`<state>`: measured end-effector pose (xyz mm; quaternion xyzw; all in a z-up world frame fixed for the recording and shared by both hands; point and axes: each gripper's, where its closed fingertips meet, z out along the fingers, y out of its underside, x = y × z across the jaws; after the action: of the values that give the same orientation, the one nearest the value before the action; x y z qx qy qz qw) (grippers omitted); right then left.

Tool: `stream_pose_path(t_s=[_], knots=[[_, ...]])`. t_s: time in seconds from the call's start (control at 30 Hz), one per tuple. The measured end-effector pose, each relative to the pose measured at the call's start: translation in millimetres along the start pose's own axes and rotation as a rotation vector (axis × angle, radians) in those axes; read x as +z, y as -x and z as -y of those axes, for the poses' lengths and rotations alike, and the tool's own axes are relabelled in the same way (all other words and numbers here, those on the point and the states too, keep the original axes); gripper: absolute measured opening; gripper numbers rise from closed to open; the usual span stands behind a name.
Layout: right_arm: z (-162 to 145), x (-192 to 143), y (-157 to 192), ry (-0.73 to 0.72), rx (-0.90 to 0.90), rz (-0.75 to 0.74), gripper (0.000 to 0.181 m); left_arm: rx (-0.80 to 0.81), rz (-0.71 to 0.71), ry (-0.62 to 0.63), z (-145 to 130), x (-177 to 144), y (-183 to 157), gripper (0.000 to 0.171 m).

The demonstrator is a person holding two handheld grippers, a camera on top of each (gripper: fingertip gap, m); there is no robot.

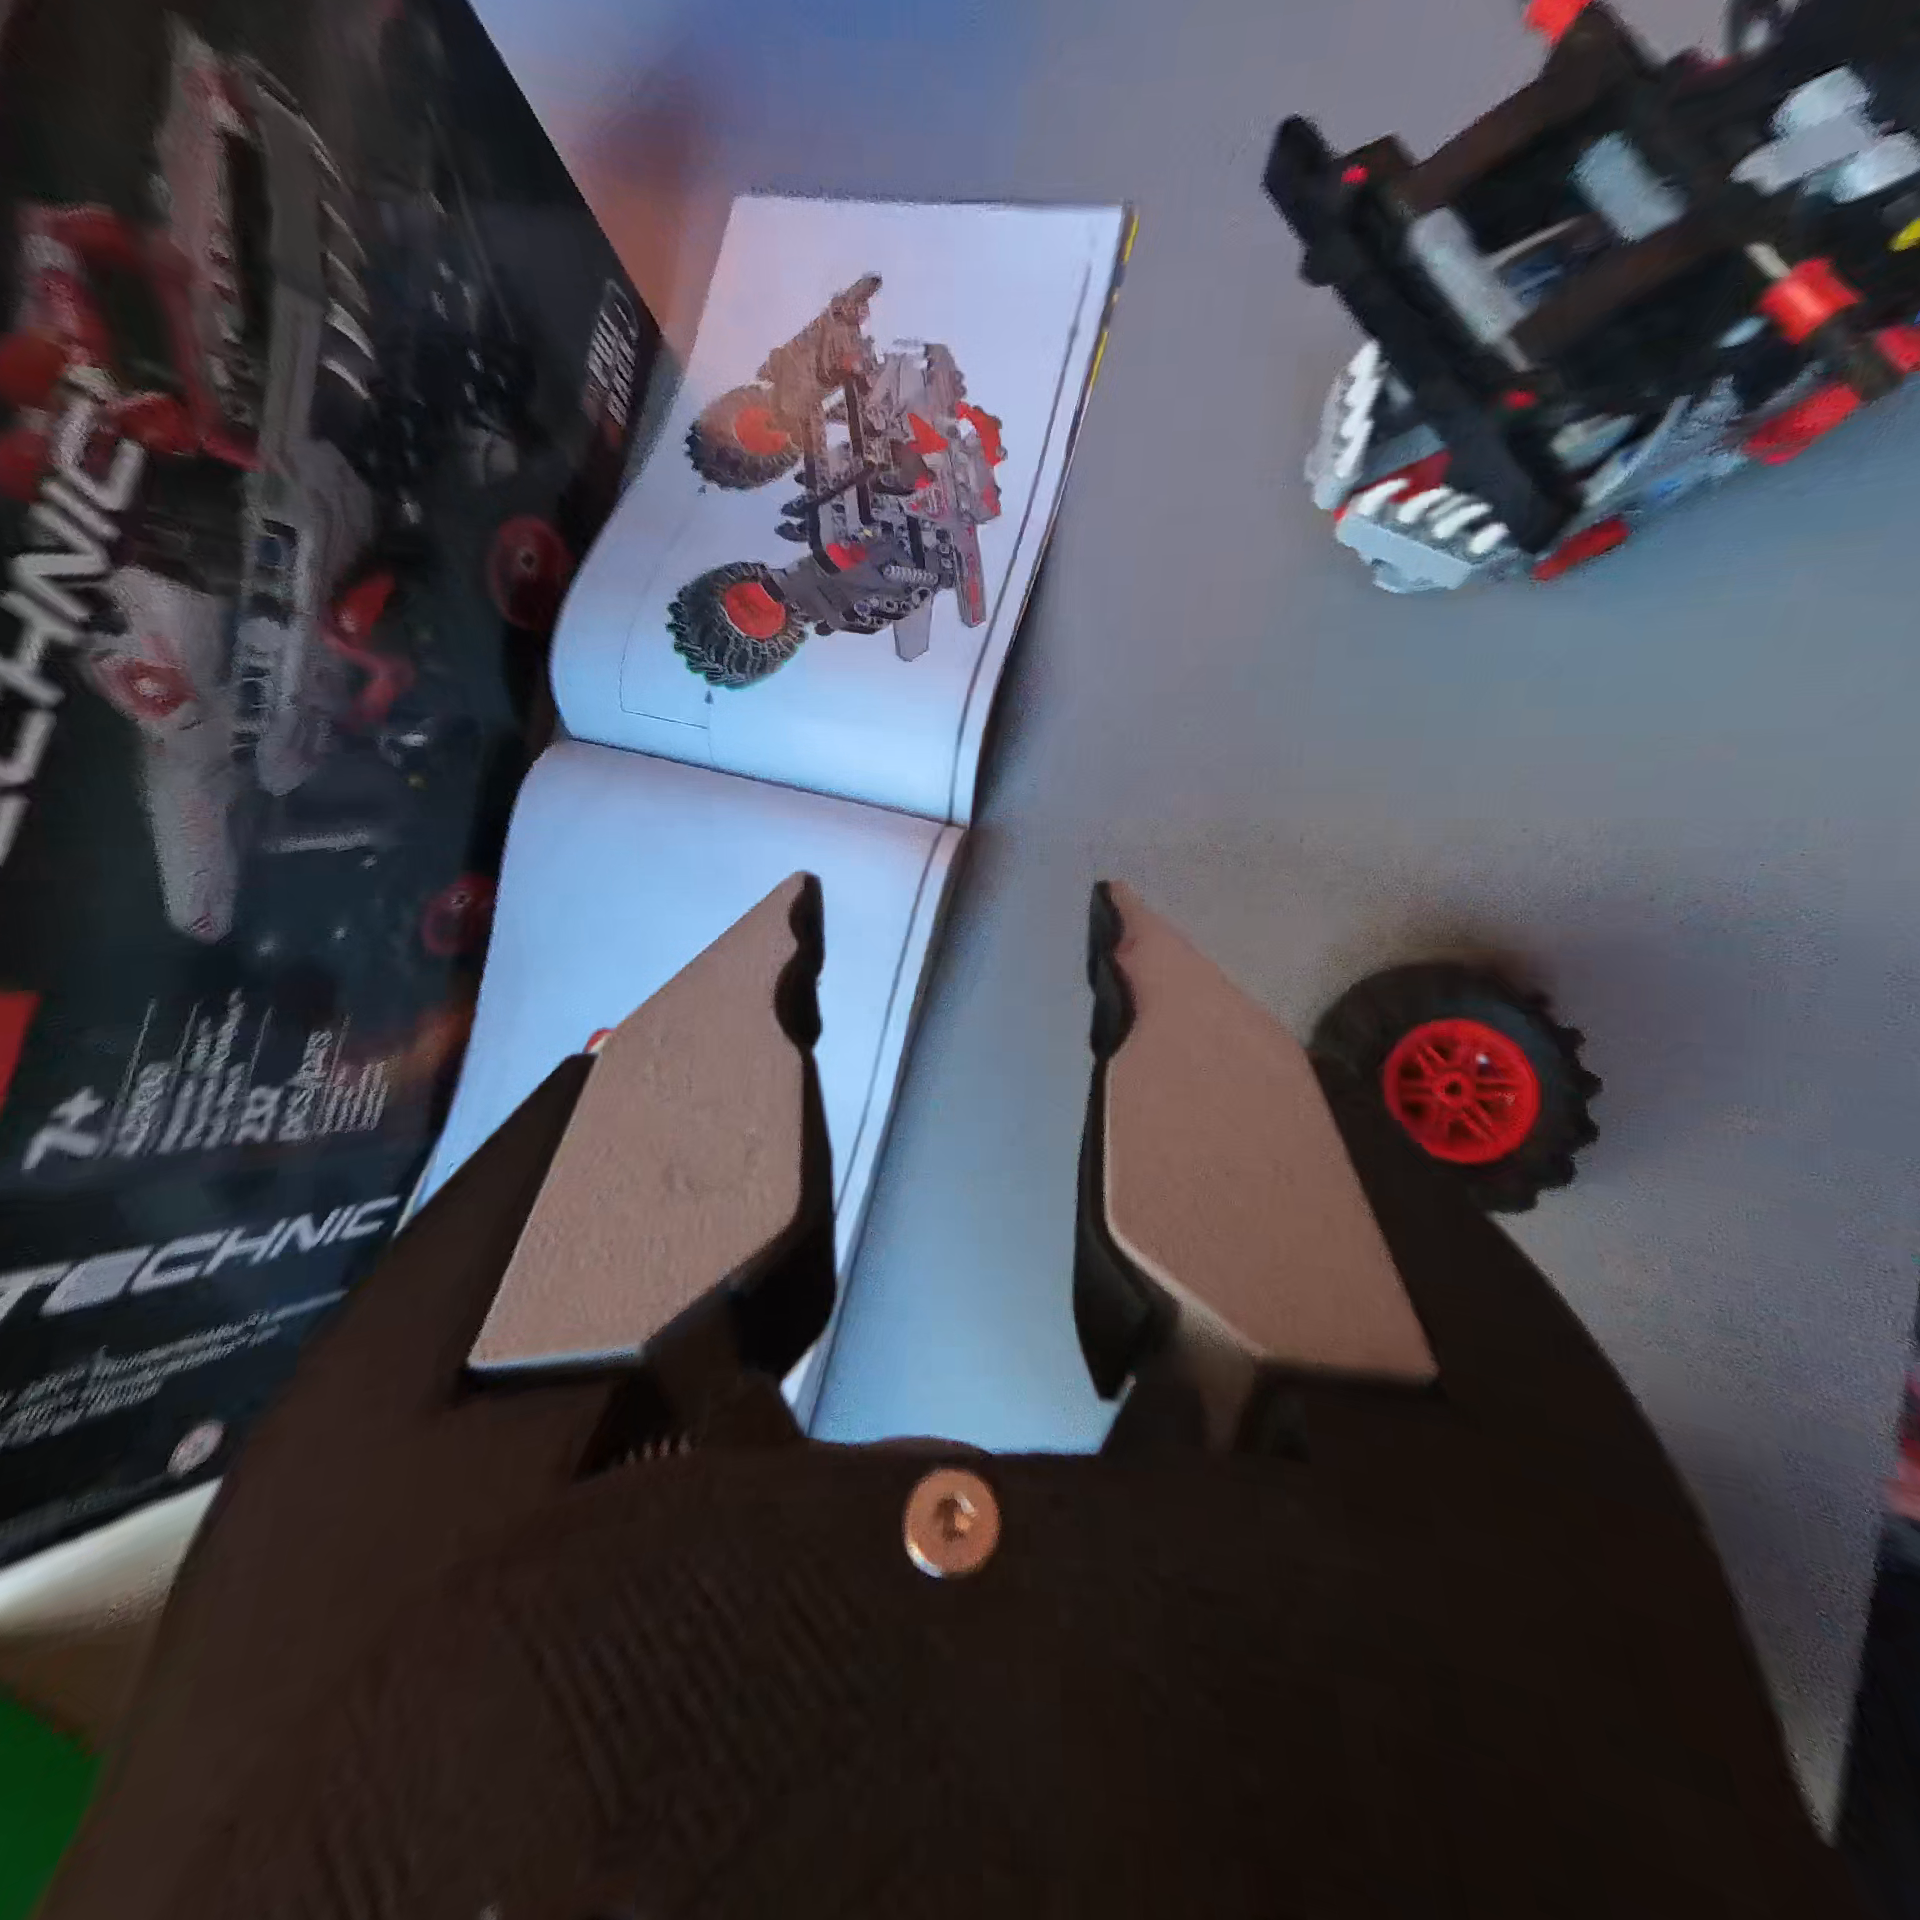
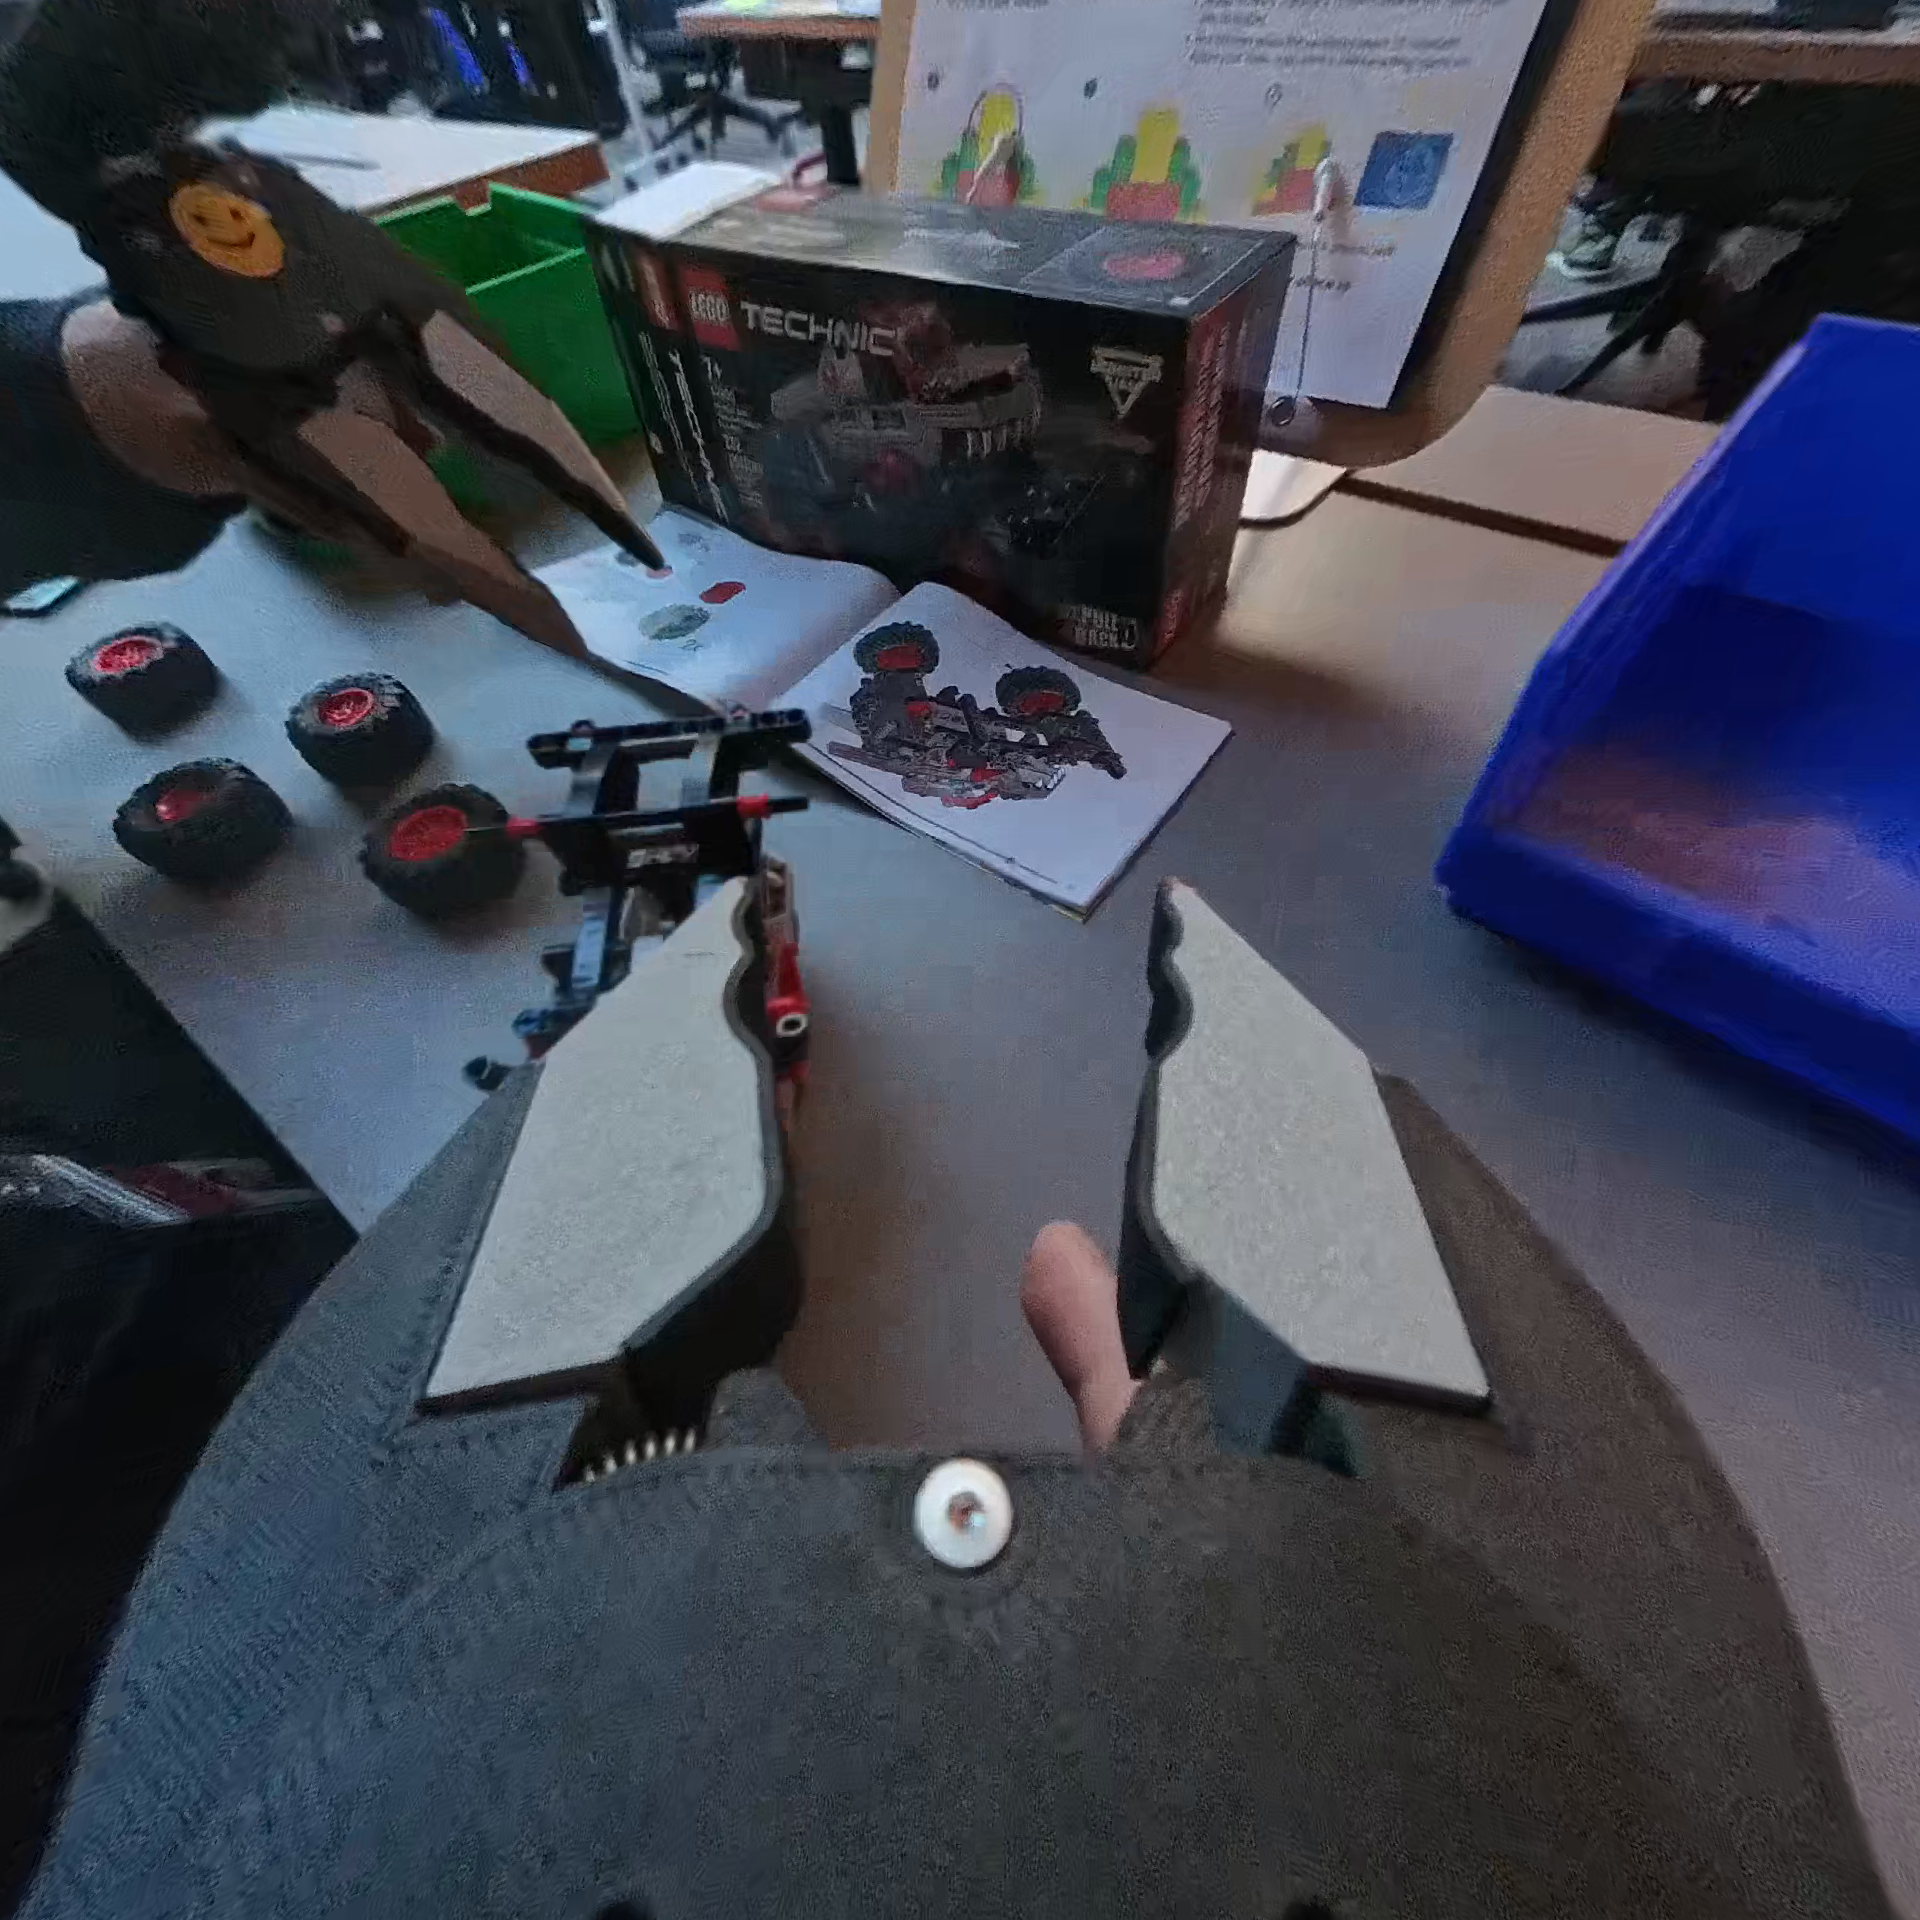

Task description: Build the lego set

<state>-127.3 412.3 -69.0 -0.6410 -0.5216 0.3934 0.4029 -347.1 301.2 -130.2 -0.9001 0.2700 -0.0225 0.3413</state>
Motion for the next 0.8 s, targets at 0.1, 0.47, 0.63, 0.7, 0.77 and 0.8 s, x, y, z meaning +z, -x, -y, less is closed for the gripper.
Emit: stream_pose_path(t_s=[0.1,0.47,0.63,0.7,0.77,0.8], knots=[[8,45,-13,0.079,-0.074,0.068,0.069,-0.032,-0.142,0.086,-3,6,-7,0.048],[19,158,-24,0.066,-0.26,0.274,0.063,-0.01,-0.253,0.053,-40,-12,-104,0.076],[5,170,-20,0.072,-0.247,0.319,0.06,0.094,-0.2,0.158,-60,11,-112,0.058],[2,171,-20,0.068,-0.226,0.321,0.058,0.07,-0.14,0.14,-63,8,-100,0.059],[3,169,-16,0.063,-0.207,0.337,0.059,-0.13,-0.228,-0.101,-33,-15,-100,0.058],[6,168,-15,0.048,-0.21,0.334,0.058,-0.301,-0.318,-0.279,-9,-36,-97,0.058]])
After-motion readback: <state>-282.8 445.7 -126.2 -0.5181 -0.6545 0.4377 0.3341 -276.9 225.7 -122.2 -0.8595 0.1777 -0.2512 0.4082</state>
